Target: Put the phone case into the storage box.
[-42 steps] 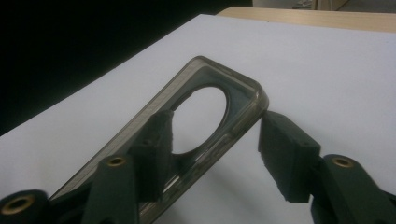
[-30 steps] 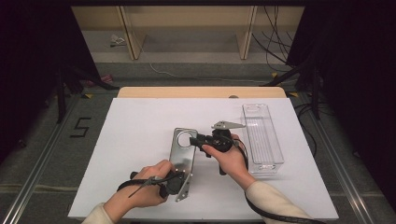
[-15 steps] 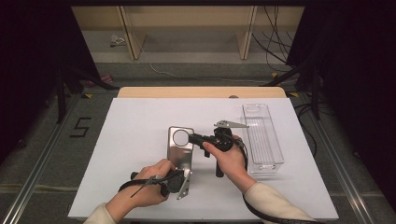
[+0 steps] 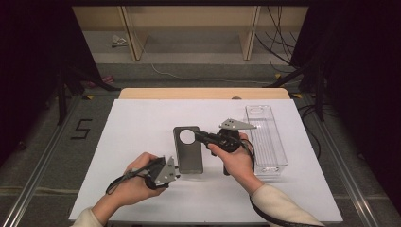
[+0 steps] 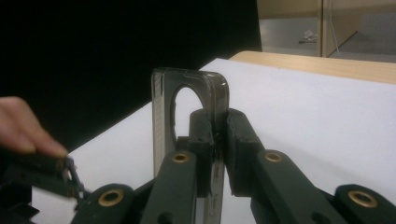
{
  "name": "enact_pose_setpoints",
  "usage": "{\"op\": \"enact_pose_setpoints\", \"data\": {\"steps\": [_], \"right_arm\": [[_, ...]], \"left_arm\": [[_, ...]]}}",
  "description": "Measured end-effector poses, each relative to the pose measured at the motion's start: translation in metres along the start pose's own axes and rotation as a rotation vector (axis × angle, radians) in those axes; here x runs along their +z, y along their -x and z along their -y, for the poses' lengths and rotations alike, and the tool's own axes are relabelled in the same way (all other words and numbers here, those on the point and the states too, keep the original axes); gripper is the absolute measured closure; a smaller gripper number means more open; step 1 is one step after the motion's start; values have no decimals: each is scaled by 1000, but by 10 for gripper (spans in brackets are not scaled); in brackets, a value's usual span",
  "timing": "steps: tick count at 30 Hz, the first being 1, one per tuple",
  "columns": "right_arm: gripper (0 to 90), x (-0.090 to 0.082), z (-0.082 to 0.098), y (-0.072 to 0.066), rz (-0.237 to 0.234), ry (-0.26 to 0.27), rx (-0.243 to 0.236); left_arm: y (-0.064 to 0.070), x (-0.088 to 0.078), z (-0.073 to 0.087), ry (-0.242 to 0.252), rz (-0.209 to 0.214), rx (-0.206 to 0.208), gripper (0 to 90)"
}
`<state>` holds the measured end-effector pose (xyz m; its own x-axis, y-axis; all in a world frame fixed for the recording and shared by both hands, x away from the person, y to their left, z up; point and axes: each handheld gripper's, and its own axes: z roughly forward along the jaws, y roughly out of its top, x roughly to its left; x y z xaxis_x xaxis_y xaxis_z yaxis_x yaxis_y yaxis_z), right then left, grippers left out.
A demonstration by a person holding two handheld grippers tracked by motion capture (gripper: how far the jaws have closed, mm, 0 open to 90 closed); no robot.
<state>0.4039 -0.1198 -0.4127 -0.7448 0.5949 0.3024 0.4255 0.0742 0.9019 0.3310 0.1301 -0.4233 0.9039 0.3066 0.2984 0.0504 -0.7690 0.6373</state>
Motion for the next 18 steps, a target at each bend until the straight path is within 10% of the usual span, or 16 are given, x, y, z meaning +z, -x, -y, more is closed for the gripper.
{"op": "enact_pose_setpoints", "data": {"steps": [8,18], "right_arm": [[829,-3,-3,0,11,17,-31],[828,-5,-6,-1,13,25,-35]], "left_arm": [[-13,-14,19,184,-53,-290,436],[-15,-20,34,210,-142,-413,165]]}}
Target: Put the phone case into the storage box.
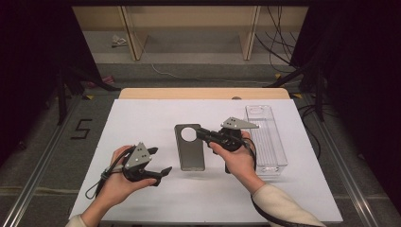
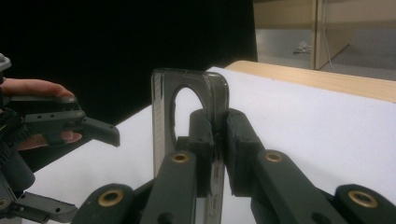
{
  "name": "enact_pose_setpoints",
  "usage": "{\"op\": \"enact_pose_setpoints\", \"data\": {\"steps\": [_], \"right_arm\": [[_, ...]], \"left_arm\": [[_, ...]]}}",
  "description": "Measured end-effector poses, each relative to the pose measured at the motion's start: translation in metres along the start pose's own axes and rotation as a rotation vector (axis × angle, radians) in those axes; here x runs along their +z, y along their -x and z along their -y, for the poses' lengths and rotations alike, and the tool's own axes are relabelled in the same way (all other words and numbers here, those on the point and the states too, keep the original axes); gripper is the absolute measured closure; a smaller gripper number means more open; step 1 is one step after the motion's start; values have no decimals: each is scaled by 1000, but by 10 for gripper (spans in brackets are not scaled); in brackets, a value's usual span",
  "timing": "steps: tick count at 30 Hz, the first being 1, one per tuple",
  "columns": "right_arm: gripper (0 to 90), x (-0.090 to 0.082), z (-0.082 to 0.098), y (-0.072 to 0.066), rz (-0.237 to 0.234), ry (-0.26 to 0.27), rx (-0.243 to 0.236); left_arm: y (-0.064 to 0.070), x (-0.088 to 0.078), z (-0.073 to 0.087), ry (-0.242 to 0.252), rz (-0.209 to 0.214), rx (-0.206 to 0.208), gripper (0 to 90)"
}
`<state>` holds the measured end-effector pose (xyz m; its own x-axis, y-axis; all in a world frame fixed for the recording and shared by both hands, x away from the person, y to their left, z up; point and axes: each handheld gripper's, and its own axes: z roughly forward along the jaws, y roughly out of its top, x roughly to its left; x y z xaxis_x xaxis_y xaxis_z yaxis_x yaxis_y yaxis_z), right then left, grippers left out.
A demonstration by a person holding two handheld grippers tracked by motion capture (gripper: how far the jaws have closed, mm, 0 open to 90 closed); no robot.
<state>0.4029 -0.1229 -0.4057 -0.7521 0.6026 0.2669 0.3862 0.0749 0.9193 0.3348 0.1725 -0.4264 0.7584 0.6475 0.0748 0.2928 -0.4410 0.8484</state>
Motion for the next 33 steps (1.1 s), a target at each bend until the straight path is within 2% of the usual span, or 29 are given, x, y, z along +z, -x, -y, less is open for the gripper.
{"op": "enact_pose_setpoints", "data": {"steps": [8,16,24,33], "right_arm": [[828,-1,-2,0,2,4,-7],[828,-5,-6,2,12,16,-6],[827,-9,-9,5,19,30,1],[827,-11,-12,7,29,34,-6]], "left_arm": [[-5,-8,7,48,-22,-86,54],[-9,-11,15,29,-67,-88,0],[-11,-15,18,44,-104,-110,0],[-14,-18,23,29,-119,-118,0]]}}
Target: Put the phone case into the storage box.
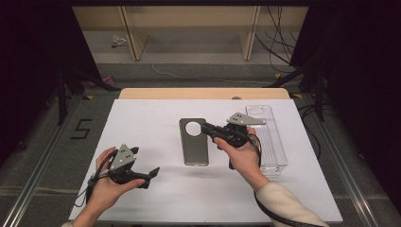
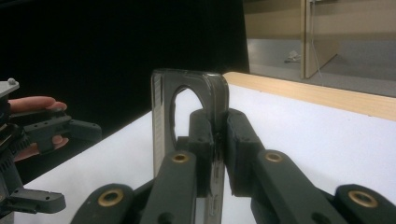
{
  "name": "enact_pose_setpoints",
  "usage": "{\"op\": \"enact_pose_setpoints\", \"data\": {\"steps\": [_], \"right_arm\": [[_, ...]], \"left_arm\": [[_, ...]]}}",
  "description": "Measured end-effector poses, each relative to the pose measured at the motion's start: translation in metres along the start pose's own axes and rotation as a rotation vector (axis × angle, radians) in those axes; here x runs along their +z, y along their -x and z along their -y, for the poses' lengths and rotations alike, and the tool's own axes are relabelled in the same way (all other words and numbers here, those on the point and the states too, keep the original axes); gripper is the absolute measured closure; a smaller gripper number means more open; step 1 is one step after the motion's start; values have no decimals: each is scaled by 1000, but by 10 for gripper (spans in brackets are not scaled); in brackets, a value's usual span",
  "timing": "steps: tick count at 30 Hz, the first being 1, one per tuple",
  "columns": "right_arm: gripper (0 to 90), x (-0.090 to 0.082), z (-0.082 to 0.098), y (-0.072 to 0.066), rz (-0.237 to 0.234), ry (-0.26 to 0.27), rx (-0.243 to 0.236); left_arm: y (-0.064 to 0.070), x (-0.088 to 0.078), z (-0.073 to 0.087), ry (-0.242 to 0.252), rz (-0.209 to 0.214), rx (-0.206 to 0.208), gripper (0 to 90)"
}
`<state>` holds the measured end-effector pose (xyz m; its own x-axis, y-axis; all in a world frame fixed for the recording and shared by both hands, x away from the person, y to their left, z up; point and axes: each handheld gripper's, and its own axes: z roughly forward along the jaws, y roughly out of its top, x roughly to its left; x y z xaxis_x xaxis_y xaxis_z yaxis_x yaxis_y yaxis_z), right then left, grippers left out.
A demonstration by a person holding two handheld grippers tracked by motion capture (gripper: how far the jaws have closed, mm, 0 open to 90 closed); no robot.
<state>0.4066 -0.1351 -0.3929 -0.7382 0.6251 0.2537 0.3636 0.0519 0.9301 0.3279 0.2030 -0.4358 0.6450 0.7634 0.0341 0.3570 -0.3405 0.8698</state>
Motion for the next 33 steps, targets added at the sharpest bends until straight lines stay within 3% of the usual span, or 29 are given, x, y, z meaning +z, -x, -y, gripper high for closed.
{"op": "enact_pose_setpoints", "data": {"steps": [33], "right_arm": [[827,-12,-13,11,30,27,-5]], "left_arm": [[-1,0,1,-1,-13,6,0]]}}
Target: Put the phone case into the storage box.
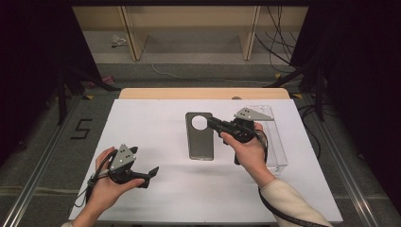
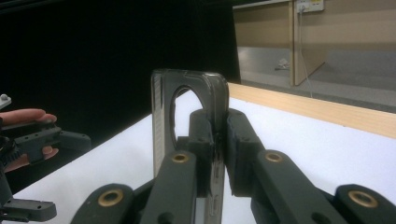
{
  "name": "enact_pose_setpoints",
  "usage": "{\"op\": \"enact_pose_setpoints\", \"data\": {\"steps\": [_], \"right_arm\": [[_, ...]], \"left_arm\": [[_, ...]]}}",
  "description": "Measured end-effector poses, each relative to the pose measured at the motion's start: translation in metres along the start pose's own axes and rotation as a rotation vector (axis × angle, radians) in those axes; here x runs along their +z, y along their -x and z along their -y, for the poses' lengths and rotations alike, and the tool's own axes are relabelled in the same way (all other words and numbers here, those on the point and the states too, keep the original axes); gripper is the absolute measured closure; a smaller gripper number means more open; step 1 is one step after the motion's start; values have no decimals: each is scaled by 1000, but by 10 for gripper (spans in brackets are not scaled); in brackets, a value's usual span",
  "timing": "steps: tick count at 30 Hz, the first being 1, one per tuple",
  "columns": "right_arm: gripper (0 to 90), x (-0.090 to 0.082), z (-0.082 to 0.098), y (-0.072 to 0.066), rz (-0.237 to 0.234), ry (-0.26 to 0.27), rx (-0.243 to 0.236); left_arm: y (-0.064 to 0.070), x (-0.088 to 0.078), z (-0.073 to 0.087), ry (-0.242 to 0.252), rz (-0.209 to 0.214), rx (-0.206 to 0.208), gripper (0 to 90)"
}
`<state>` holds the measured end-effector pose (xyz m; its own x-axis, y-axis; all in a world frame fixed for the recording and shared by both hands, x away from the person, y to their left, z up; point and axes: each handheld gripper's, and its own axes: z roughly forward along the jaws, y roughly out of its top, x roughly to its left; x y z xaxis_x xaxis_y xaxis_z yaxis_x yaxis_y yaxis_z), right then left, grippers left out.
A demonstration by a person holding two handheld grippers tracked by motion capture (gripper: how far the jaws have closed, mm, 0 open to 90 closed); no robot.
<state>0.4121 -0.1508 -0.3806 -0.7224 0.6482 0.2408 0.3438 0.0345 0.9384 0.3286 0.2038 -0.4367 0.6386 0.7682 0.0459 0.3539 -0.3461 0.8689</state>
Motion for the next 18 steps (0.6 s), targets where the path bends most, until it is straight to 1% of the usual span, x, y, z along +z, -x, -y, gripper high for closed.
{"op": "enact_pose_setpoints", "data": {"steps": [18], "right_arm": [[827,-6,-6,7,18,22,-1]], "left_arm": [[0,0,0,2,-11,11,0]]}}
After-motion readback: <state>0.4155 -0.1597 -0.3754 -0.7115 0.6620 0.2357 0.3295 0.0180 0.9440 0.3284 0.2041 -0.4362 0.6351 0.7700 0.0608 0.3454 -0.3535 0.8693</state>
